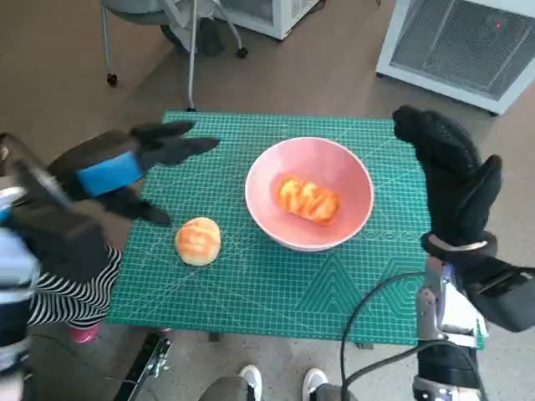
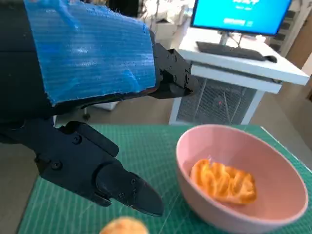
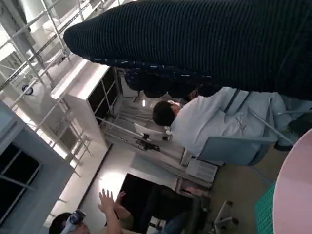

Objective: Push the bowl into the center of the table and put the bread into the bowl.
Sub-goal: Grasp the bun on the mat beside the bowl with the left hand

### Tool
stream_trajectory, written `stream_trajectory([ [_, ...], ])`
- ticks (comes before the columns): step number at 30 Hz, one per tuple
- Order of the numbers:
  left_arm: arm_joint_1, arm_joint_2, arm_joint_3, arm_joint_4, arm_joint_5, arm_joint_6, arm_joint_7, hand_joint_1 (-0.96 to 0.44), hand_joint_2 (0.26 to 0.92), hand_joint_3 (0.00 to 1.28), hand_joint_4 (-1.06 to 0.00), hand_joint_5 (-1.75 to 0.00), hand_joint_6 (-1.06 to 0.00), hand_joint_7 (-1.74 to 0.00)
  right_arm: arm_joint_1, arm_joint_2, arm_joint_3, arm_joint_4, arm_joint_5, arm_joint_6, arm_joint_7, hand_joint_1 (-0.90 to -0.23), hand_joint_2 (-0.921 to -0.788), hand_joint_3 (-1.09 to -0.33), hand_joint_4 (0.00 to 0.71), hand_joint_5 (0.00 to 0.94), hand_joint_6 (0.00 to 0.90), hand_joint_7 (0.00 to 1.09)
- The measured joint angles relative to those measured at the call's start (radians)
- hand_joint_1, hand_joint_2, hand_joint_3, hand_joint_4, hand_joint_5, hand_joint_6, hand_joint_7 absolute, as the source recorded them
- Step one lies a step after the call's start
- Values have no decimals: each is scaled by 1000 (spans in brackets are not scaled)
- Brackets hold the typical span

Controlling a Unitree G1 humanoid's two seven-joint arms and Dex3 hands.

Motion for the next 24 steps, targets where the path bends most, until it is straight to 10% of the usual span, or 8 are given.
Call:
stream_trajectory([
  [24, 86, -9, -119, 46, 94, 32, -44, -319, 724, 0, -185, -3, -329, -11, -2, -3, 1, 14, 7, 8, 21, -728, -921, -692, 177, 0, 93, 371],
])
